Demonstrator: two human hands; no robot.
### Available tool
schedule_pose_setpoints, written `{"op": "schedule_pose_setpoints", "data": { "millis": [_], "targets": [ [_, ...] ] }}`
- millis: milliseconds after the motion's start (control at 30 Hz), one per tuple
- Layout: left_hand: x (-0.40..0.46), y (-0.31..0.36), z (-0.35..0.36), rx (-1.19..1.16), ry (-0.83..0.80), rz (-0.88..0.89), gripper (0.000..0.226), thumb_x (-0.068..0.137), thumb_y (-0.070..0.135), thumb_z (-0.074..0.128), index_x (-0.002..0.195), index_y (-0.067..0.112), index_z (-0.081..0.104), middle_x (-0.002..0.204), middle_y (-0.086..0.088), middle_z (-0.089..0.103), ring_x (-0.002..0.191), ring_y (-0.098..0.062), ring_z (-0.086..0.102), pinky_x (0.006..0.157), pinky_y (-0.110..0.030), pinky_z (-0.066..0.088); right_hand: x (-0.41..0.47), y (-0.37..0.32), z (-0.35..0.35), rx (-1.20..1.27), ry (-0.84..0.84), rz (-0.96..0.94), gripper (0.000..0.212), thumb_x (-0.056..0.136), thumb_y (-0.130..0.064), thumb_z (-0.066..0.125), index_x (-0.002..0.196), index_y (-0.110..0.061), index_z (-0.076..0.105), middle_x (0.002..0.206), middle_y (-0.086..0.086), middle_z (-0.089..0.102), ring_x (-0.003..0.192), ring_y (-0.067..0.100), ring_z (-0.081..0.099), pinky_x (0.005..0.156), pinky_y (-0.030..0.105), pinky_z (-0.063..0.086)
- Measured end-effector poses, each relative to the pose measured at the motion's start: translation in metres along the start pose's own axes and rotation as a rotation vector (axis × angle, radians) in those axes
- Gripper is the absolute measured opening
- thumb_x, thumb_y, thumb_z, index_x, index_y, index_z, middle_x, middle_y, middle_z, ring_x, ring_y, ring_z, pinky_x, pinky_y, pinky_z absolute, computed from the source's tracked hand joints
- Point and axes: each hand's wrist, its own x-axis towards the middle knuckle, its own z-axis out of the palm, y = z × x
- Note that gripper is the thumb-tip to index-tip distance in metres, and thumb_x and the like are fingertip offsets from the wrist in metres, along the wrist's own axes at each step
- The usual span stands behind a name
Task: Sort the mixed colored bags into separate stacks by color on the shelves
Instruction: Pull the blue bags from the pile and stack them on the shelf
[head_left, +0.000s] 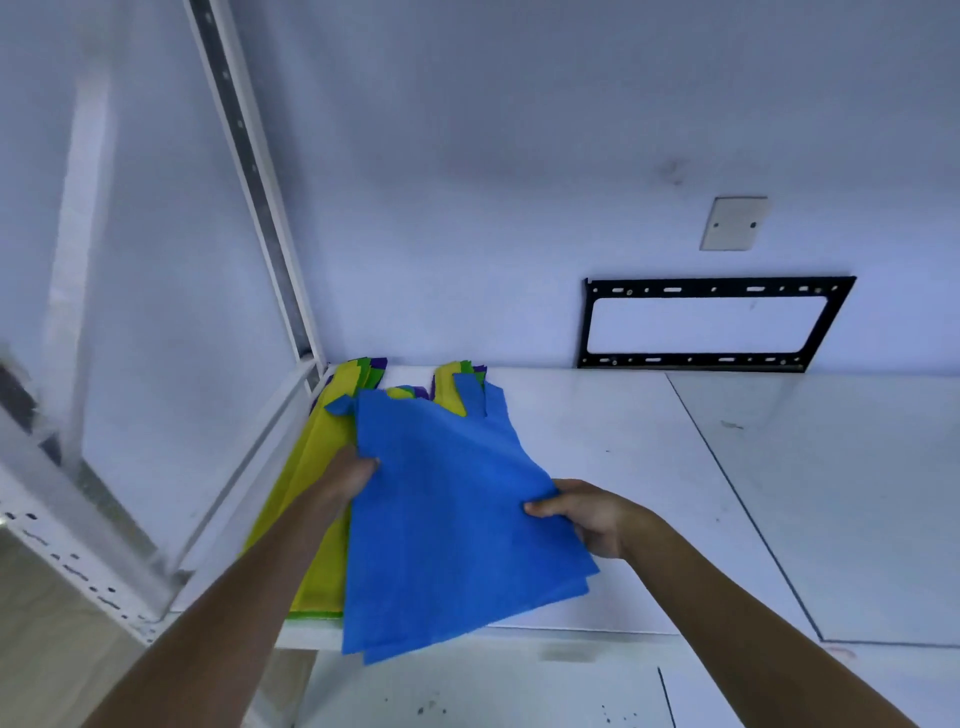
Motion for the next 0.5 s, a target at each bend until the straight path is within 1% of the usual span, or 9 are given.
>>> {"op": "schedule_pose_setpoints", "data": {
  "millis": [100, 167, 233, 267, 333, 400, 433, 467, 500],
  "targets": [
    [-0.011, 0.024, 0.021, -0.092, -0.015, 0.0, 0.036, 0.099, 0.011, 0.043, 0.135, 0.005, 0.046, 0.131, -0.008, 0.056, 0.115, -0.033, 0.057, 0.098, -0.049, 0.048, -0.018, -0.009, -0.033, -0.066, -0.003, -0.008, 0.031, 0.091, -0.01, 0.06, 0.122, -0.009, 0.061, 0.115, 0.007, 0.069, 0.098, 0.022, 0.068, 0.078, 0.031, 0.058],
    [-0.017, 0.042, 0.032, -0.141, -0.018, -0.003, 0.032, 0.098, 0.008, 0.042, 0.13, 0.005, 0.046, 0.131, -0.008, 0.056, 0.112, -0.029, 0.057, 0.093, -0.044, 0.049, -0.031, -0.019, -0.055, -0.082, 0.02, -0.022, 0.027, 0.093, -0.014, 0.058, 0.12, -0.011, 0.062, 0.113, 0.007, 0.07, 0.094, 0.021, 0.069, 0.075, 0.029, 0.058],
    [-0.022, 0.063, 0.048, -0.2, -0.051, -0.009, 0.027, 0.097, 0.003, 0.041, 0.122, 0.002, 0.051, 0.121, -0.011, 0.059, 0.101, -0.028, 0.058, 0.081, -0.038, 0.048, -0.044, -0.034, -0.081, -0.052, 0.031, -0.052, 0.026, 0.095, -0.015, 0.055, 0.119, -0.01, 0.062, 0.111, 0.007, 0.071, 0.088, 0.018, 0.071, 0.067, 0.024, 0.058],
    [-0.027, 0.076, 0.056, -0.214, -0.07, -0.016, 0.023, 0.096, 0.0, 0.04, 0.115, 0.0, 0.053, 0.114, -0.012, 0.059, 0.094, -0.026, 0.057, 0.077, -0.036, 0.046, -0.05, -0.042, -0.093, -0.025, 0.029, -0.072, 0.025, 0.096, -0.014, 0.053, 0.118, -0.008, 0.062, 0.105, 0.007, 0.073, 0.081, 0.014, 0.072, 0.063, 0.021, 0.057],
    [-0.031, 0.104, 0.069, -0.259, -0.11, -0.034, 0.018, 0.096, -0.003, 0.039, 0.108, 0.001, 0.052, 0.106, -0.012, 0.056, 0.082, -0.024, 0.054, 0.075, -0.036, 0.045, -0.061, -0.061, -0.113, 0.048, 0.052, -0.102, 0.019, 0.097, -0.012, 0.05, 0.11, -0.005, 0.063, 0.084, 0.004, 0.075, 0.062, 0.008, 0.071, 0.053, 0.017, 0.056],
    [-0.032, 0.135, 0.085, -0.292, -0.151, -0.055, 0.014, 0.096, -0.003, 0.038, 0.102, 0.0, 0.051, 0.095, -0.013, 0.058, 0.074, -0.023, 0.055, 0.066, -0.033, 0.046, -0.073, -0.084, -0.132, 0.095, 0.092, -0.132, 0.014, 0.098, -0.009, 0.048, 0.096, -0.004, 0.061, 0.062, 0.001, 0.072, 0.046, 0.005, 0.066, 0.042, 0.014, 0.051],
    [-0.032, 0.151, 0.092, -0.314, -0.175, -0.062, 0.014, 0.096, -0.002, 0.037, 0.1, -0.001, 0.05, 0.086, -0.014, 0.06, 0.069, -0.023, 0.056, 0.06, -0.033, 0.047, -0.078, -0.097, -0.14, 0.091, 0.118, -0.158, 0.013, 0.098, -0.008, 0.048, 0.095, -0.004, 0.059, 0.058, 0.0, 0.071, 0.043, 0.004, 0.064, 0.04, 0.013, 0.05],
    [-0.033, 0.168, 0.098, -0.316, -0.192, -0.057, 0.015, 0.097, -0.001, 0.036, 0.098, -0.001, 0.05, 0.077, -0.014, 0.062, 0.065, -0.024, 0.059, 0.056, -0.033, 0.048, -0.082, -0.11, -0.146, 0.084, 0.143, -0.196, 0.012, 0.097, -0.008, 0.048, 0.098, -0.005, 0.059, 0.06, 0.0, 0.071, 0.046, 0.004, 0.065, 0.042, 0.013, 0.051],
    [-0.034, 0.185, 0.104, -0.341, -0.216, -0.043, 0.016, 0.098, 0.0, 0.035, 0.097, -0.001, 0.051, 0.073, -0.013, 0.063, 0.062, -0.024, 0.061, 0.054, -0.033, 0.049, -0.088, -0.123, -0.153, 0.073, 0.162, -0.246, 0.013, 0.097, -0.009, 0.049, 0.104, -0.007, 0.059, 0.07, 0.0, 0.072, 0.054, 0.005, 0.067, 0.047, 0.014, 0.054]
  ]
}}
